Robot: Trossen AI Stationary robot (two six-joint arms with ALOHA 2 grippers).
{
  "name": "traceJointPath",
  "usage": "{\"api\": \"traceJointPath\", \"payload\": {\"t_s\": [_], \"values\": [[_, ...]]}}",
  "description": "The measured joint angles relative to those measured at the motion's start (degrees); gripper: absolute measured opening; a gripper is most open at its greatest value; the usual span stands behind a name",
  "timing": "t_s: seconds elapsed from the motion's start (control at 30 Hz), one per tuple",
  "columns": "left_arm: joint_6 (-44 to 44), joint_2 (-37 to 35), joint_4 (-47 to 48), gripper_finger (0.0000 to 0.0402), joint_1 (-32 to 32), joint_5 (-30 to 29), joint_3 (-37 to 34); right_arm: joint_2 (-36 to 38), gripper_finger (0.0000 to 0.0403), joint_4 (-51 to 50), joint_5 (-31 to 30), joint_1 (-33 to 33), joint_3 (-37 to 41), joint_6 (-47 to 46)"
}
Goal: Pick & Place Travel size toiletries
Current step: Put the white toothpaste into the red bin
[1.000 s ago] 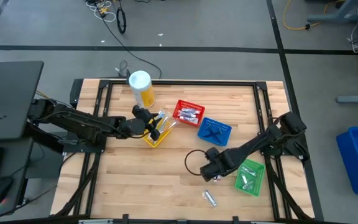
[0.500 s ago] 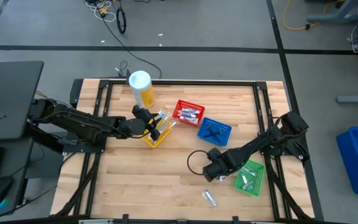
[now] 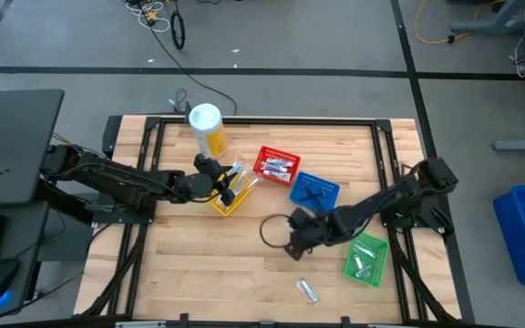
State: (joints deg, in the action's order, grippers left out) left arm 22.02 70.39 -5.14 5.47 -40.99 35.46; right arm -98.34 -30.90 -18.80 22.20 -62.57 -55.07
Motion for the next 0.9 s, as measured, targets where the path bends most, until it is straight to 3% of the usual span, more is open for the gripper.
{"api": "traceJointPath", "payload": {"t_s": [0.2,0.4,0.73,0.9], "values": [[-0.1,0.0,-0.7,0.0122,0.0,0.0,0.0,4.4,0.0096,14.7,-12.8,-7.2,-1.0,22.2],[-0.2,0.0,-1.4,0.0122,0.0,0.1,0.0,5.1,0.0096,25.0,-13.8,-16.5,-0.9,41.4],[-2.5,0.0,-2.0,0.0122,0.0,0.1,0.0,4.4,0.0095,23.2,-10.7,-30.2,-0.8,42.9],[-2.8,0.0,-2.1,0.0122,0.0,0.1,0.0,2.4,0.0095,27.1,-3.8,-33.3,1.4,40.4]]}}
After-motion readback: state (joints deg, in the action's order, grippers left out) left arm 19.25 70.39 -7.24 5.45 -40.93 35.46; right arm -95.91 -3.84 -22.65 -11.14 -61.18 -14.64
